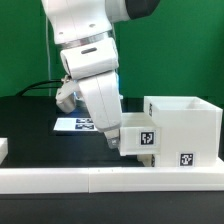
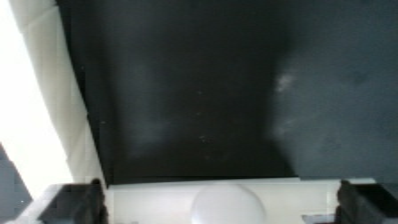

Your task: Assemble drawer

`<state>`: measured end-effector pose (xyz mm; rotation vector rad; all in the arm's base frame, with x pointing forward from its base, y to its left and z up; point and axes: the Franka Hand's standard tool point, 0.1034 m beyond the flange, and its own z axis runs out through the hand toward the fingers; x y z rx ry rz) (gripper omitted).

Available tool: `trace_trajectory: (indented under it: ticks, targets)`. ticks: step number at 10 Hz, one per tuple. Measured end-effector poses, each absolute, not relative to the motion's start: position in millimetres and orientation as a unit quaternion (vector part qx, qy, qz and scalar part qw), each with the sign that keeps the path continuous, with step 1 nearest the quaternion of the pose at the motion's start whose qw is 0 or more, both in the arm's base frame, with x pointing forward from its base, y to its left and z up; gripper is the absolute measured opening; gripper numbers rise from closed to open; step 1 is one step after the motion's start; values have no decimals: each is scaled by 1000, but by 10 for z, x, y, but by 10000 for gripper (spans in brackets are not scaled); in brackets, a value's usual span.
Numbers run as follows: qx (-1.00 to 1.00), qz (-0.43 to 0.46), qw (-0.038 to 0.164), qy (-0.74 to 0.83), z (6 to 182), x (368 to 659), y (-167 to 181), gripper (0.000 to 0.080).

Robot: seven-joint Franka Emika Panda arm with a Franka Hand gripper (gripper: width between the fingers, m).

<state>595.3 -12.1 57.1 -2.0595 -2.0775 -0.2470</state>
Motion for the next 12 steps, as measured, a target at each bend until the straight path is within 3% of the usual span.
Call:
trace_trajectory:
  ticks: [9,12]
  targets:
    - [-687,-85,100,-714,578,5977,108,649]
    - [-687,-73,90,-717,575,5982,117,649]
